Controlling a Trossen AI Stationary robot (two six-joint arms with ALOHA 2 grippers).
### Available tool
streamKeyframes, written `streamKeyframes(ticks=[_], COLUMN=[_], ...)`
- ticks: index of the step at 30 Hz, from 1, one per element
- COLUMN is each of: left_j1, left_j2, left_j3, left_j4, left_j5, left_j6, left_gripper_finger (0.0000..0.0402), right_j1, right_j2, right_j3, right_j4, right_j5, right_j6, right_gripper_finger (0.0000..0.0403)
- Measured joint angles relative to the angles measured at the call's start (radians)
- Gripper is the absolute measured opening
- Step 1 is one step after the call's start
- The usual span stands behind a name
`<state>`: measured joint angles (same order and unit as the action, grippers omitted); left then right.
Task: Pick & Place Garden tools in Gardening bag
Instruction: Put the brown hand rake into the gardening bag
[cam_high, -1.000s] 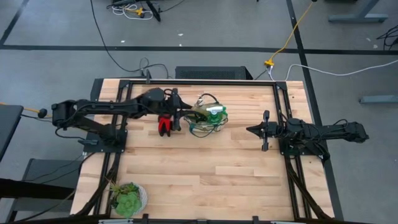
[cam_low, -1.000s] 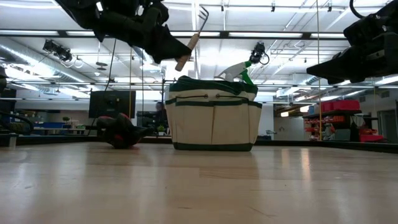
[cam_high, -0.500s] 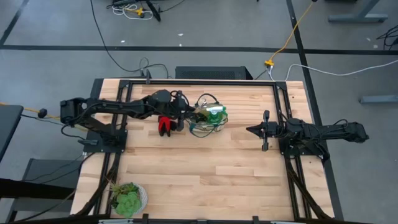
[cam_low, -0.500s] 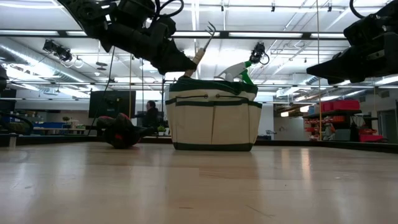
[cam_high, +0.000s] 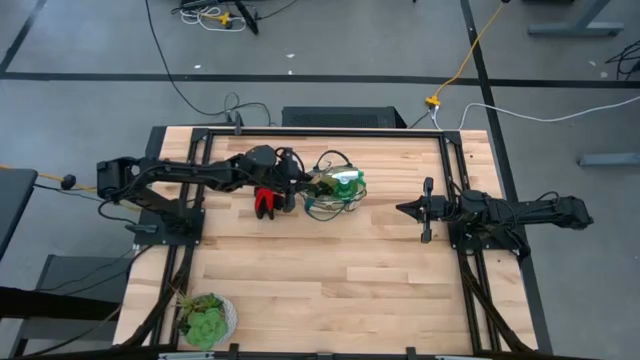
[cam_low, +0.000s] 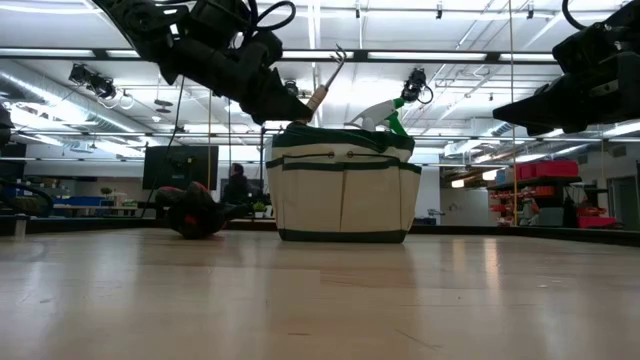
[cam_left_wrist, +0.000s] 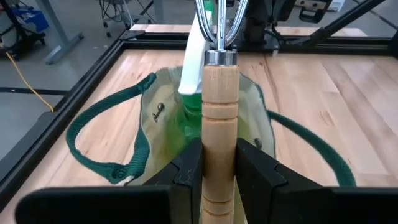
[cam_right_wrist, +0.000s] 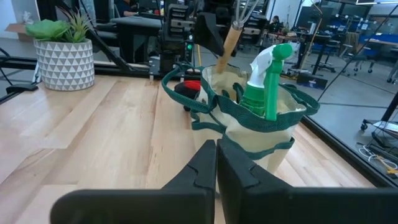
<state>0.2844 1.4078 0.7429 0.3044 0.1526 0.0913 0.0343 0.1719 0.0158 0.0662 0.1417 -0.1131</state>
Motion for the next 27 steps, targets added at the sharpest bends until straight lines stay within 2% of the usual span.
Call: streamKeyframes(ticks=[8, 27], left_j1=[0.000, 0.000], left_j2=[0.000, 0.000], left_j3=[0.000, 0.000], left_j4=[-0.035, -0.089], left_j5=[-0.053, -0.070], left_j6=[0.033, 0.063], left_gripper_finger=[0.0082, 0.0083], right_j1=[0.000, 0.000], right_j2=[0.000, 0.000], right_j3=[0.000, 0.000], right_j4=[0.000, 0.000], right_j5=[0.000, 0.000], right_j6=[0.000, 0.000], right_gripper_finger=[0.0016, 0.0016])
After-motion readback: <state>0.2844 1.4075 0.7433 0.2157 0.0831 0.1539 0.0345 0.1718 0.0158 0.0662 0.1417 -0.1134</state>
